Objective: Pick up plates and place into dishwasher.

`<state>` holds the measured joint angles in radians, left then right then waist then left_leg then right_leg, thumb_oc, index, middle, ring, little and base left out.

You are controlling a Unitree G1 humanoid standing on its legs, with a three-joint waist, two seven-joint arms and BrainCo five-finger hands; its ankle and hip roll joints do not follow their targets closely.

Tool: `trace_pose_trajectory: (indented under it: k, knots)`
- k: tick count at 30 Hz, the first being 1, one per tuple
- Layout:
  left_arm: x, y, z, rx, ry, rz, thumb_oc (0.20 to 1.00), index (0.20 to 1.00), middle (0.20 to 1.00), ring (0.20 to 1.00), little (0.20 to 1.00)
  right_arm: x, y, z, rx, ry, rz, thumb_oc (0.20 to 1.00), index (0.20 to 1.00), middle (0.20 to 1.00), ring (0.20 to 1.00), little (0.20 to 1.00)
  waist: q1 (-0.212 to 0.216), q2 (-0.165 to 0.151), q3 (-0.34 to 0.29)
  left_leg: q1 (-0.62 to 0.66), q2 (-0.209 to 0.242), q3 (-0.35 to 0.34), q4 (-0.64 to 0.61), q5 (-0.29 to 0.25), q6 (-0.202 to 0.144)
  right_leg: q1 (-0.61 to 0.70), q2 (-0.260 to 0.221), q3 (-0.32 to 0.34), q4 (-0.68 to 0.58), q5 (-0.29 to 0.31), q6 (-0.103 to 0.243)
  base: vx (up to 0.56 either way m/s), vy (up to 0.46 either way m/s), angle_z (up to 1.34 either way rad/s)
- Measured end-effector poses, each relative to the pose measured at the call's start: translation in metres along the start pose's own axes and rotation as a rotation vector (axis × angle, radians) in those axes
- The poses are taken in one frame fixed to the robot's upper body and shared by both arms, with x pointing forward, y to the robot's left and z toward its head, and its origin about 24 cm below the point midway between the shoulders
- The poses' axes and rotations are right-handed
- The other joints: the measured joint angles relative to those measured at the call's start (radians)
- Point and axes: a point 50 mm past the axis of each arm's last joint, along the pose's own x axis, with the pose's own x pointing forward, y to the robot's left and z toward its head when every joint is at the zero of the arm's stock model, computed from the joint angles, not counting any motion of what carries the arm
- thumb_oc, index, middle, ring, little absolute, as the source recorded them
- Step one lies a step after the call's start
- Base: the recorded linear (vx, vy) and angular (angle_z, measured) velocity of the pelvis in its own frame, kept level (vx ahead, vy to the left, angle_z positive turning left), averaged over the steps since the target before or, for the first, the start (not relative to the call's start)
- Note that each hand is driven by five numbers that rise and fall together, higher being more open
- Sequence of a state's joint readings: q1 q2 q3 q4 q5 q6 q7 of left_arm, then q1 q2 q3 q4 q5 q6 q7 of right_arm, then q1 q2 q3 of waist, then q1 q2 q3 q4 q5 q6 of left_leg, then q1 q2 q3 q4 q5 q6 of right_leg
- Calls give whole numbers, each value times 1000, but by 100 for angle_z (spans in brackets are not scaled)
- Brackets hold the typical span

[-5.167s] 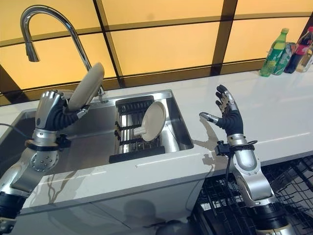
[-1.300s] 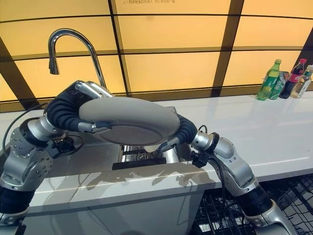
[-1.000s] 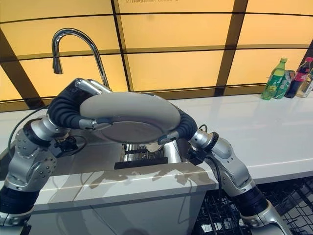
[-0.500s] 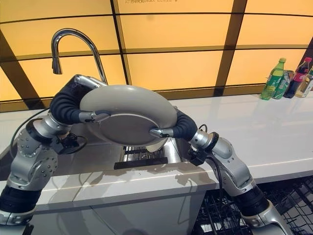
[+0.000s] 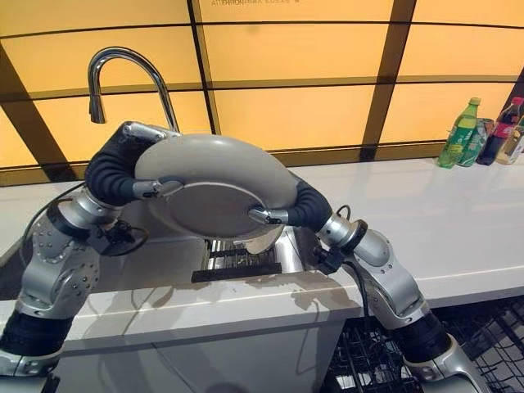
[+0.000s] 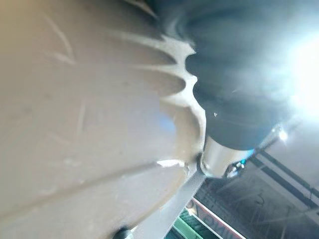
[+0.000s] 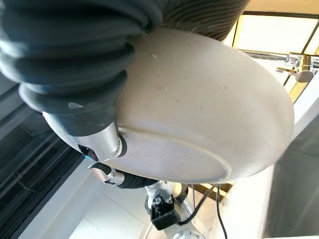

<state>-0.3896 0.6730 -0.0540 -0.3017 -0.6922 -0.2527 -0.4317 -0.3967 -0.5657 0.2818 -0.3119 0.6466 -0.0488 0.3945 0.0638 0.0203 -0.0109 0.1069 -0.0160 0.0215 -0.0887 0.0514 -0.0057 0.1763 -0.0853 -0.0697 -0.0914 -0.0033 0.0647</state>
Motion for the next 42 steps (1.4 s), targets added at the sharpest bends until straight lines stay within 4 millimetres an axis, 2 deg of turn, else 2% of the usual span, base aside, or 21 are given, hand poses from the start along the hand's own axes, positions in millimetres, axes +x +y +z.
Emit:
trace_pose_trajectory:
  k: [8, 12, 15, 22, 28, 31, 34, 35, 36, 38, 40, 41, 42]
  knots:
    - [-2, 6, -3, 42, 22, 155, 1000, 1000, 1000, 1000, 1000, -1, -9, 4, -71, -8, -136, 200, 200, 200, 200, 200, -2, -1, 0, 1, -3, -22, -5, 2, 0, 12, -1, -20, 0, -3, -2, -21, -15, 8]
    - [-7, 17, 8, -13, -78, 298, 1000, 1000, 1000, 1000, 1000, -12, -30, 3, -113, 23, -297, 200, 200, 200, 200, 200, 0, -4, 0, 1, -3, -23, -5, 3, 0, 12, -2, -20, 0, -3, -1, 0, 0, 0]
    - [-14, 20, 18, -15, -156, 375, 1000, 1000, 1000, 1000, 1000, -16, -35, 4, -132, 26, -345, 200, 200, 200, 200, 200, -1, -5, 1, 0, -3, -23, -4, 2, 0, 11, -1, -20, 0, -3, -1, 0, 0, 0]
    - [-22, 30, 34, 55, -240, 468, 1000, 1000, 1000, 1000, 1000, -29, -45, 8, -186, 43, -436, 200, 200, 200, 200, 200, -19, -9, 3, -1, -2, -22, -4, 2, -1, 11, -1, -20, -1, -5, -1, 1, -5, 0]
    - [-26, 31, 34, 59, -235, 485, 1000, 1000, 1000, 1000, 1000, -43, -55, 12, -264, 73, -517, 200, 200, 200, 200, 200, -28, -10, 3, 0, -1, -18, -1, 1, -1, 9, 0, -15, 0, -5, -1, 2, -51, -3]
    - [-28, 31, 32, 56, -226, 490, 1000, 1000, 1000, 1000, 1000, -47, -59, 15, -306, 96, -529, 200, 200, 200, 200, 200, -34, -13, 5, 7, 2, 3, 4, 1, -3, 5, 8, 3, 1, -6, -2, -6, -70, -14]
    - [-33, 31, 30, 55, -208, 501, 1000, 1000, 1000, 1000, 1000, -52, -65, 20, -337, 90, -571, 200, 200, 200, 200, 200, -49, -26, 23, 5, 5, 5, 32, -12, -12, 7, 9, 20, 3, -9, -8, -47, -33, -17]
    - [-34, 30, 29, 54, -202, 499, 1000, 1000, 1000, 1000, 1000, -53, -66, 21, -344, 86, -587, 200, 200, 200, 200, 200, -46, -30, 38, 5, 11, 3, 57, -29, -20, 1, 12, 44, 8, -12, -11, -95, 73, -47]
    - [-36, 30, 29, 58, -200, 500, 1000, 1000, 1000, 1000, 1000, -54, -68, 21, -347, 86, -602, 200, 200, 200, 200, 200, -40, -37, 53, 1, 5, -26, 93, -42, -27, -11, 13, 74, 25, -23, -23, -122, 123, -81]
    - [-40, 31, 25, 63, -188, 511, 1000, 1000, 1000, 1000, 1000, -56, -72, 20, -373, 101, -628, 200, 200, 200, 200, 200, -21, -40, 81, 0, 7, -107, 156, -67, -44, -33, 14, 149, 65, -29, -24, -102, 150, -102]
    - [-41, 32, 26, 71, -195, 514, 1000, 1000, 1000, 1000, 1000, -56, -74, 23, -402, 102, -647, 200, 200, 200, 200, 200, -26, -23, 89, 4, 5, -160, 170, -93, -39, -62, 12, 196, 93, -30, -13, -78, 230, -90]
    - [-41, 32, 26, 72, -199, 510, 1000, 1000, 1000, 1000, 1000, -58, -77, 26, -426, 102, -659, 200, 200, 200, 200, 200, -34, 4, 89, 9, 12, -158, 159, -117, -33, -74, 20, 204, 99, -27, -2, -66, 276, -62]
    - [-40, 33, 27, 78, -200, 506, 1000, 1000, 1000, 1000, 1000, -62, -79, 29, -446, 104, -682, 200, 200, 200, 200, 200, -59, 9, 99, 20, 9, -142, 142, -119, -27, -86, 17, 221, 112, -17, 13, -65, 261, -57]
